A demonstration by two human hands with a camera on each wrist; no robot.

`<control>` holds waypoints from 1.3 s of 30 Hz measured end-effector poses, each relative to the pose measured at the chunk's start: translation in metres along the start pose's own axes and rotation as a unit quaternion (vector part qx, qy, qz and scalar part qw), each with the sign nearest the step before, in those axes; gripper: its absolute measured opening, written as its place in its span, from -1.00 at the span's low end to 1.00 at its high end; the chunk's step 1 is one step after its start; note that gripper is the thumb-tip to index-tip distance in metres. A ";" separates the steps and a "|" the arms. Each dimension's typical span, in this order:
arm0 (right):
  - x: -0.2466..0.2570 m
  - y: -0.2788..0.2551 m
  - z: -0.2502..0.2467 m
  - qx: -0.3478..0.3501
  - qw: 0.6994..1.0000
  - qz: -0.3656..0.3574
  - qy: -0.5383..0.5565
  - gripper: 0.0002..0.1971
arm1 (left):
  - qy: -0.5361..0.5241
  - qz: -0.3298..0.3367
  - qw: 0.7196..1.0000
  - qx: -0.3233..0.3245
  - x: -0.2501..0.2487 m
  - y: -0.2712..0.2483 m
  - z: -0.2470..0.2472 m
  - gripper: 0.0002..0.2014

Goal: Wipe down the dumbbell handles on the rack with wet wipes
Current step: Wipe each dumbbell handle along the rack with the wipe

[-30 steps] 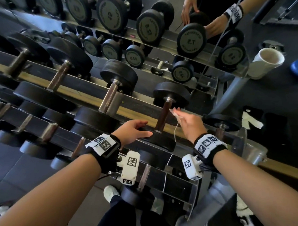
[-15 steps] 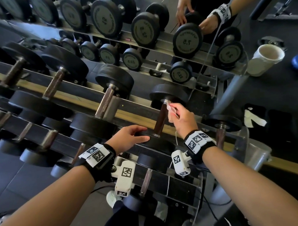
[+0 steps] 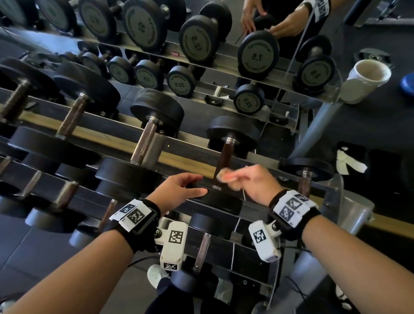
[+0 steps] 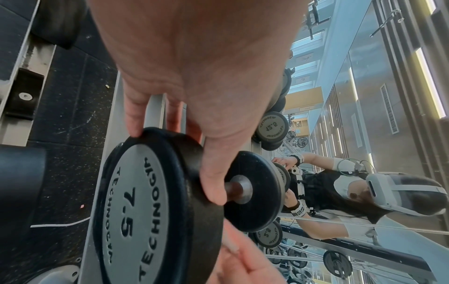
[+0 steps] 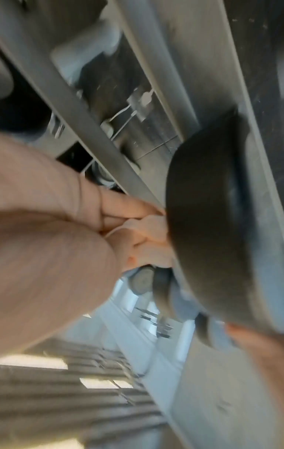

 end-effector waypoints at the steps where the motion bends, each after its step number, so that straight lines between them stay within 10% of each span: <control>1: -0.001 0.005 -0.016 -0.055 0.998 0.004 0.037 -0.79 | -0.003 0.000 1.000 0.000 0.000 0.000 0.000 -0.47; 4: -0.002 0.023 -0.037 -0.154 0.988 0.025 0.015 -0.70 | -0.003 -0.001 1.000 -0.004 0.002 -0.001 0.000 -0.47; 15: -0.021 0.001 0.029 0.043 0.991 0.097 0.081 -0.77 | -0.029 -0.002 1.000 -0.005 -0.002 -0.001 0.001 -0.53; 22: -0.005 0.020 -0.019 -0.066 0.994 0.023 0.090 -0.73 | -0.031 -0.004 0.999 -0.005 -0.005 -0.006 0.001 -0.50; 29: 0.008 -0.006 0.028 -0.041 0.986 -0.077 -0.145 -0.52 | -0.036 -0.006 0.999 -0.015 -0.002 -0.004 0.001 -0.49; 34: 0.005 -0.005 0.020 0.097 0.960 -0.082 -0.250 -0.55 | -0.049 -0.008 0.999 -0.019 -0.002 -0.004 0.001 -0.53; 39: -0.029 0.022 -0.015 -0.077 0.987 0.043 0.136 -0.66 | -0.060 -0.008 0.998 -0.024 0.005 -0.005 0.001 -0.54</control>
Point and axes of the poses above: each hand's wrist, its own y-axis towards the middle knuckle, its own z-axis out of the palm, x = y × z, the point moved 8 cm from there along y, towards the middle knuckle, and after that the axes turned 5 degrees about z, right-handed, at the moved point
